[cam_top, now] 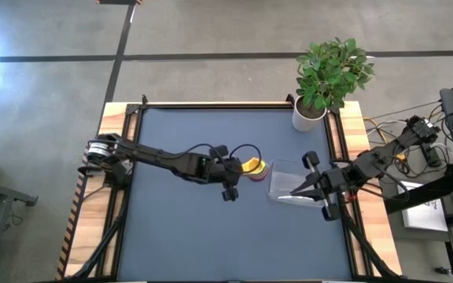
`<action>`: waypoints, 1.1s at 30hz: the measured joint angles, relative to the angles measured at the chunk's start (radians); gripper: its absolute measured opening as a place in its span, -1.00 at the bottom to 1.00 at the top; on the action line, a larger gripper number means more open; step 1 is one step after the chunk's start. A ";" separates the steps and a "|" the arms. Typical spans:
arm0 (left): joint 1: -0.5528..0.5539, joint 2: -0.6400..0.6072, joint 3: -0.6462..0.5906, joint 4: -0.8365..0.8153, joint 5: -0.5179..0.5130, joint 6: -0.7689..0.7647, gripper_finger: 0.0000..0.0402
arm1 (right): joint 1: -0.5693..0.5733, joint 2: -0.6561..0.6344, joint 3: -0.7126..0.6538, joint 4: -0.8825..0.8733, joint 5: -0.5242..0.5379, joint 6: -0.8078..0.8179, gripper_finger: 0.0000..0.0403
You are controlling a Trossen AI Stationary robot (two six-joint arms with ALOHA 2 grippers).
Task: Nest measuring cups in basket
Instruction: Put the nested measuring cups into the transparent bin
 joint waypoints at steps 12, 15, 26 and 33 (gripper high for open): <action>0.003 0.001 0.104 0.092 0.069 0.189 -0.42 | 0.000 -0.012 0.000 0.180 -0.006 -0.018 -0.96; 0.007 0.002 0.102 0.134 0.087 0.223 -0.42 | 0.000 -0.029 0.000 0.218 -0.008 -0.033 -0.96; 0.030 0.015 0.096 0.259 0.187 0.280 -0.42 | 0.000 -0.060 0.000 0.223 -0.008 -0.036 -0.96; 0.043 0.094 0.094 0.362 0.267 0.302 -0.42 | -0.001 -0.059 0.000 0.230 -0.007 -0.030 -0.96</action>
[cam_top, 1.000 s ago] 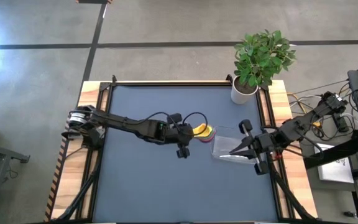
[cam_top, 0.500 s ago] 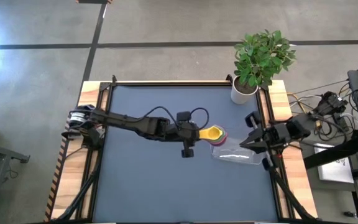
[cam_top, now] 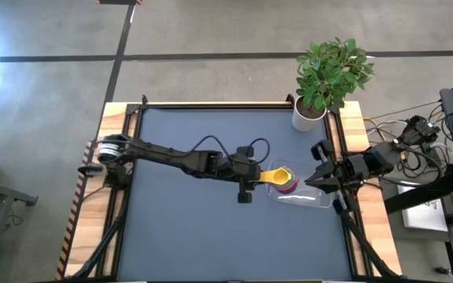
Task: Nest measuring cups in basket
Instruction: Put the nested measuring cups into the transparent bin
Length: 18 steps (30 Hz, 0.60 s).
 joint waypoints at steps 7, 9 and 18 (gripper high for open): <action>0.027 0.074 0.049 0.029 0.023 0.010 -0.42 | 0.000 0.000 0.000 -0.002 0.000 0.000 -0.96; 0.031 0.107 0.088 0.013 0.023 0.020 -0.42 | 0.000 0.000 0.000 -0.005 0.000 0.001 -0.96; 0.038 0.306 0.364 -0.130 0.048 0.069 -0.42 | 0.000 0.011 0.000 -0.012 0.000 0.009 -0.96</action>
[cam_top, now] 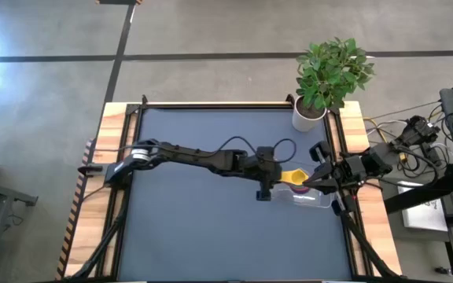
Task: Nest measuring cups in basket
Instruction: Put the nested measuring cups into the transparent bin
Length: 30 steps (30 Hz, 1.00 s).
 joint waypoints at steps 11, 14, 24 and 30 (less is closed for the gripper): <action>0.006 0.214 0.375 -0.228 0.009 0.039 -0.42 | 0.000 0.003 0.000 -0.018 0.000 0.032 -0.96; 0.009 0.255 0.424 -0.257 0.011 0.040 -0.42 | 0.000 0.003 0.000 -0.019 0.000 0.034 -0.96; 0.017 0.272 0.406 -0.248 0.013 0.038 -0.42 | 0.000 0.003 0.000 -0.025 0.000 0.028 -0.96; 0.021 0.272 0.388 -0.268 0.014 0.035 -0.42 | 0.000 0.003 0.000 -0.025 0.000 0.024 -0.96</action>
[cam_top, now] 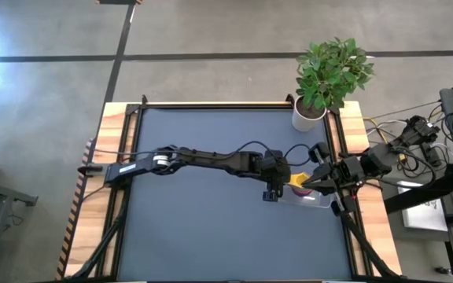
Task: Nest measuring cups in basket
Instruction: Put the nested measuring cups into the transparent bin
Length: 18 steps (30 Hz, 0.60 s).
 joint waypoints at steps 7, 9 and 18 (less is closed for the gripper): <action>0.000 0.000 0.000 -0.008 0.000 -0.004 -0.42 | 0.000 0.000 0.000 0.000 0.000 -0.002 -0.96; 0.001 -0.001 -0.010 -0.004 0.000 -0.004 -0.41 | 0.000 0.000 0.000 -0.001 0.000 -0.002 -0.96; 0.002 -0.001 -0.084 0.028 -0.001 -0.019 -0.34 | 0.000 0.001 0.000 -0.005 0.000 -0.017 -0.96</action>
